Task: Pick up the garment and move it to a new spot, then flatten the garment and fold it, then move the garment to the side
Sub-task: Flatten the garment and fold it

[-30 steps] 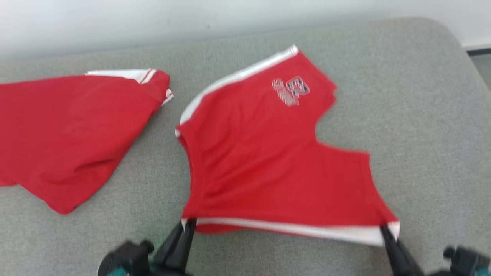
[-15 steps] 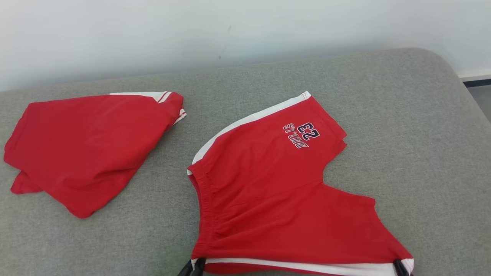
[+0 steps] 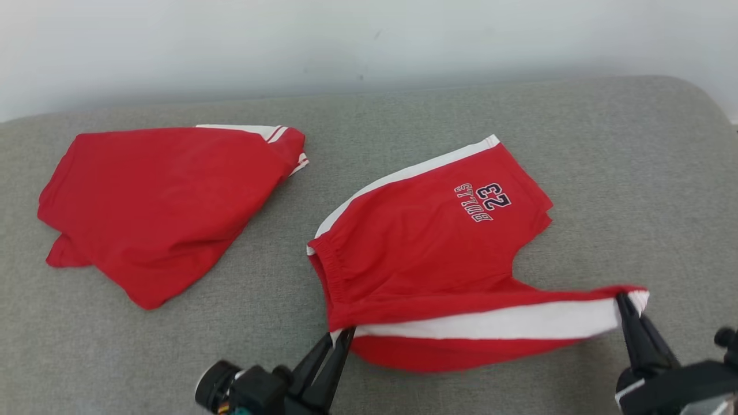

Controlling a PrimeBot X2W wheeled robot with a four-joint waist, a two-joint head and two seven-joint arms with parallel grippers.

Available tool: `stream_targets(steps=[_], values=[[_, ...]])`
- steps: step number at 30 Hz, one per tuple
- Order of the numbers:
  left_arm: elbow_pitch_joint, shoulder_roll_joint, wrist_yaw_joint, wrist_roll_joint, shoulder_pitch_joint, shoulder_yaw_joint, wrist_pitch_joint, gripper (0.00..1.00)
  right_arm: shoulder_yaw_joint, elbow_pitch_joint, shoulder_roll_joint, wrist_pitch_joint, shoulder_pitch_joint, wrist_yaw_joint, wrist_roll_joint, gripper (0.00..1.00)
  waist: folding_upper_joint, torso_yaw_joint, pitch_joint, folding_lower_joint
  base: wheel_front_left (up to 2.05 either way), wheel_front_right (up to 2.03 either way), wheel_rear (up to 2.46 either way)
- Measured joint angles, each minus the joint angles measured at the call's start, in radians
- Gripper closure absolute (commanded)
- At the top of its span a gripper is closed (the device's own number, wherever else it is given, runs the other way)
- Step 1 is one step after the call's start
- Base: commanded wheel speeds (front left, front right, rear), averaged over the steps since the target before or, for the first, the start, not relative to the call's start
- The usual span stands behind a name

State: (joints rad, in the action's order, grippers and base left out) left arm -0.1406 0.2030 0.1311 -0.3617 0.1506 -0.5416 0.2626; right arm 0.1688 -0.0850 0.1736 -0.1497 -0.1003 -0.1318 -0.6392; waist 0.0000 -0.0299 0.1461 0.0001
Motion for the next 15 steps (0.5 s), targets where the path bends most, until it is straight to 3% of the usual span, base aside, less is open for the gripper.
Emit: stream_targets(steps=[7,15], values=[[-0.038,-0.04,0.0,-0.007,0.116,0.026,0.0,1.0,-0.026,0.12,0.088,-0.027,0.219,0.0,0.002,1.0,0.0001,0.024,0.039,0.0,0.0,0.0,0.0],[-0.115,-0.073,0.0,-0.007,0.232,0.08,0.0,1.0,-0.101,0.342,0.129,-0.055,0.543,0.0,0.009,1.0,0.0001,0.034,0.108,0.0001,0.0,0.0,0.0]])
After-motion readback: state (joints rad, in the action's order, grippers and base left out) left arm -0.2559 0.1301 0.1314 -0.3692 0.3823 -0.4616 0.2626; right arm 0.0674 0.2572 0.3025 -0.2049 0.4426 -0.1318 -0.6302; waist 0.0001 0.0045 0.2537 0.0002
